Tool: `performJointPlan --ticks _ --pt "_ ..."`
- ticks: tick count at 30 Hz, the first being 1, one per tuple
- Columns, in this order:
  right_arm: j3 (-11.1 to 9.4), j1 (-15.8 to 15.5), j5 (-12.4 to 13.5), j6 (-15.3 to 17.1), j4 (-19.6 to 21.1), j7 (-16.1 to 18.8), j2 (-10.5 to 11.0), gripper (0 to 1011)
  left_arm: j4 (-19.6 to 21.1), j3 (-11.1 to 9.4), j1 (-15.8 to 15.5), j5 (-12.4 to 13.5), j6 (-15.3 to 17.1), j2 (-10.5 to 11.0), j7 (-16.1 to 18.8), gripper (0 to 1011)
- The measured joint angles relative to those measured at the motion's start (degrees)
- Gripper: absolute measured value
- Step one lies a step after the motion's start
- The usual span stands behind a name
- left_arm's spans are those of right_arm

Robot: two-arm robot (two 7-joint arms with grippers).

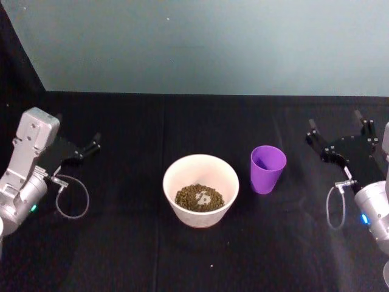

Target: Pick up the cup and pour the mung beans from the cup into the bowl.

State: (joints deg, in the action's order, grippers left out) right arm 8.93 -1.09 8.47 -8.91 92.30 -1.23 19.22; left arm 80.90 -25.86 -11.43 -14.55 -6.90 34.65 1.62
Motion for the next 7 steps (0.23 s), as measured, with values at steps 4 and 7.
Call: performJointPlan --ticks 4,7 --pt "0.0 0.0 0.0 0.0 0.0 0.0 0.0 1003 0.0 0.0 0.0 0.0 0.0 0.0 0.0 1000" --pt "0.0 0.0 0.0 0.0 0.1 0.0 0.0 1003 0.0 0.0 0.0 0.0 0.0 0.0 0.0 1000"
